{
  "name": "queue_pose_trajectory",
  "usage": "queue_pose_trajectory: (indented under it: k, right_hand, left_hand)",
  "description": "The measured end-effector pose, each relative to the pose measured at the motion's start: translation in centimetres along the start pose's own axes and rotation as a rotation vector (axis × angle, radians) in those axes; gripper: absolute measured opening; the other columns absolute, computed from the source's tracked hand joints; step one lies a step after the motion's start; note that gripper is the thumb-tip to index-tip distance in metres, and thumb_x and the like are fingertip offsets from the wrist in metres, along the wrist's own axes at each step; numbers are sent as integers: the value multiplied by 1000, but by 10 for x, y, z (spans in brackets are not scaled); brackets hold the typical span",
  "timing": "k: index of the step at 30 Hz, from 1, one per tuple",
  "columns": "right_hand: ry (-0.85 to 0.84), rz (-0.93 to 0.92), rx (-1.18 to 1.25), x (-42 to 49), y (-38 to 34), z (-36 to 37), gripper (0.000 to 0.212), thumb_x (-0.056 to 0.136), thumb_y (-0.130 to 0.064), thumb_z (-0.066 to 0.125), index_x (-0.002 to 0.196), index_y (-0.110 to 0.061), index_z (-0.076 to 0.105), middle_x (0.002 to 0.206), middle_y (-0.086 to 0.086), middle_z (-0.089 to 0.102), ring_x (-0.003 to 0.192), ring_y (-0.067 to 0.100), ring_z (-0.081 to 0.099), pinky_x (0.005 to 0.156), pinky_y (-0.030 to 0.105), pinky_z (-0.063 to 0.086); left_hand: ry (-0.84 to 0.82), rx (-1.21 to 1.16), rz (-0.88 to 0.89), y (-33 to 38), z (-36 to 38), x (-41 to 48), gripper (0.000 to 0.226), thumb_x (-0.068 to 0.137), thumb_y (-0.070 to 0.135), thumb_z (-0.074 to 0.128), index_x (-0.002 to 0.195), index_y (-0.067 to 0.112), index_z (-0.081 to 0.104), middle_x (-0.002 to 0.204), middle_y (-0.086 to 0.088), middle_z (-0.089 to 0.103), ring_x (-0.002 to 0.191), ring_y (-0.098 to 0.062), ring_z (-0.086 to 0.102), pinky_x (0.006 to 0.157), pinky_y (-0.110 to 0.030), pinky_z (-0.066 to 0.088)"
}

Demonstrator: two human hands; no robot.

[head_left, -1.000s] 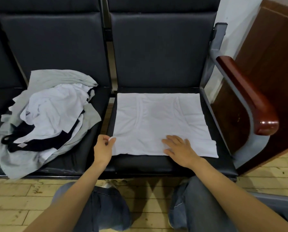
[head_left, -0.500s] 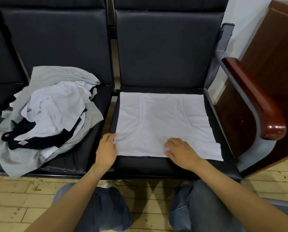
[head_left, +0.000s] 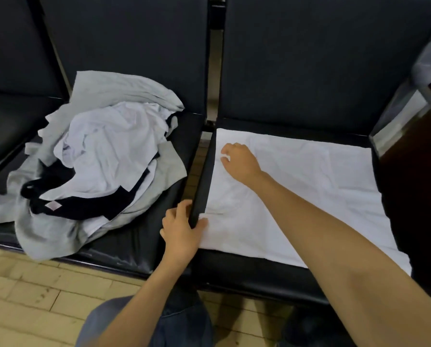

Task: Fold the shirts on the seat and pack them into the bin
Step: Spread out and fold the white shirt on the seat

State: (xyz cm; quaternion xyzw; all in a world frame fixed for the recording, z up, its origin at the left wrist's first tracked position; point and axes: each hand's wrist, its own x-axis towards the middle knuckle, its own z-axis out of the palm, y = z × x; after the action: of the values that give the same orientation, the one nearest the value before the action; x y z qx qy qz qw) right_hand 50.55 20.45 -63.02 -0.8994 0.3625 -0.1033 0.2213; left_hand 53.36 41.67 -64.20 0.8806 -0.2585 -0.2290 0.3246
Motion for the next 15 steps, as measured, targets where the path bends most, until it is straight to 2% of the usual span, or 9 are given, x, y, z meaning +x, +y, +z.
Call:
queue_pose_trajectory:
  k: [2,4,7,9,12,14,15]
  right_hand:
    - [29,42,0,21,-2,9,34,98,-20,48,128,-5,52,126,15,55,118,29,49,95,34,43]
    - [6,130,-10,36,-4,18,42,98,-28,50,132,-3,47,132,16,50,123,30,44,98,35,41]
    - [-7,224,-90,51,-4,31,52,96,-38,51,133,-3,43,136,15,44,126,30,40,99,36,41]
    - [48,239,-130,56,-1,39,47,97,-33,50,132,-3,42,134,16,45,123,29,42,96,34,42]
    - [60,240,-131,60,2,41,36,98,-16,47,132,-2,42,133,17,46,121,30,45,95,31,40]
    - [68,271,73,62,3,33,29,99,-15,45,125,-2,48,124,16,52,113,29,50,88,31,41]
    - [90,309,245,62,4,25,25,100,-15,44,121,-3,50,115,13,55,104,26,53,81,30,41]
  left_hand:
    - [-24,185,-52,-3,1,0,57,84,49,63,128,17,45,128,-5,40,122,-27,35,102,-40,27]
    - [-87,363,-34,-3,3,-3,61,80,60,61,122,17,47,125,-3,38,120,-25,33,98,-35,25]
    - [-132,388,6,-1,7,-3,52,84,56,58,119,19,55,125,-1,39,120,-24,30,98,-33,22]
    - [-139,393,29,1,8,-2,44,86,52,57,117,20,59,123,2,41,119,-22,32,96,-31,22]
    - [-69,280,88,6,8,-2,26,87,37,59,102,16,60,105,3,52,105,-20,47,90,-31,29]
    - [-39,36,82,10,8,-5,15,85,24,60,87,10,56,81,-3,57,79,-20,55,72,-33,42]
    - [-38,-89,76,14,8,-8,13,84,20,61,83,9,55,73,-4,56,67,-17,53,61,-31,43]
